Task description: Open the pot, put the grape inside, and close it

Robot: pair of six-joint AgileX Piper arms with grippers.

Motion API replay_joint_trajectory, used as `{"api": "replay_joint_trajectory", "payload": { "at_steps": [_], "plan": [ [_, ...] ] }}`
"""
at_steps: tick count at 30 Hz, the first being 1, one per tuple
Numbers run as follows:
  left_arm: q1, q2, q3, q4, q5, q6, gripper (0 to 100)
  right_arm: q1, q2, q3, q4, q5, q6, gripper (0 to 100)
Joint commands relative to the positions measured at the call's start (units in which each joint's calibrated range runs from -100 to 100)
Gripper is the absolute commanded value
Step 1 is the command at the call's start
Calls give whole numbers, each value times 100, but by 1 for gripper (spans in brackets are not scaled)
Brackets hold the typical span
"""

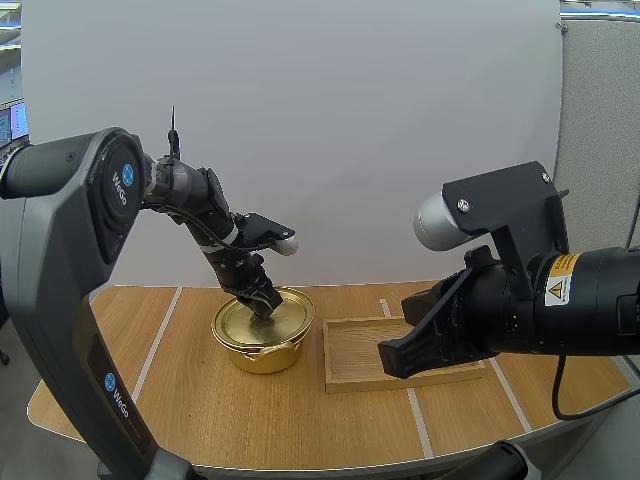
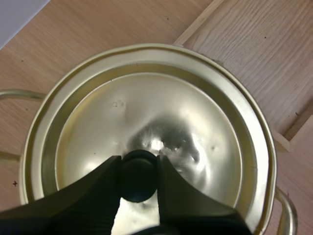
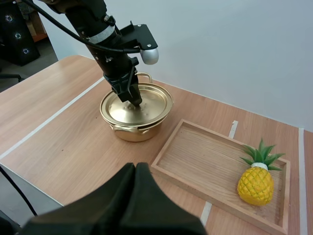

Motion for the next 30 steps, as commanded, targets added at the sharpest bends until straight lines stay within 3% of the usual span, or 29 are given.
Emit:
{"api": "replay_joint_trajectory", "payload": {
  "at_steps": [1,7,14,25,27,28,30],
  "plan": [
    [-17,86,52,19,442,15,0,-16,-48,7,37,-26,-56,0],
    [-17,86,52,155,383,15,0,-16,-48,7,48,-26,-56,0],
    [-17,86,52,763,119,-240,0,-16,-48,7,48,-26,-56,0],
    [-17,86,52,725,168,-238,2,-16,-48,7,131,-26,-56,0],
    [-17,74,52,725,168,-238,17,-16,-48,7,131,-26,-56,0],
    [-17,42,52,725,168,-238,30,-16,-48,7,131,-26,-56,0],
    [-17,-45,52,725,168,-213,66,-16,-48,7,131,-26,-56,0]
  ]
}}
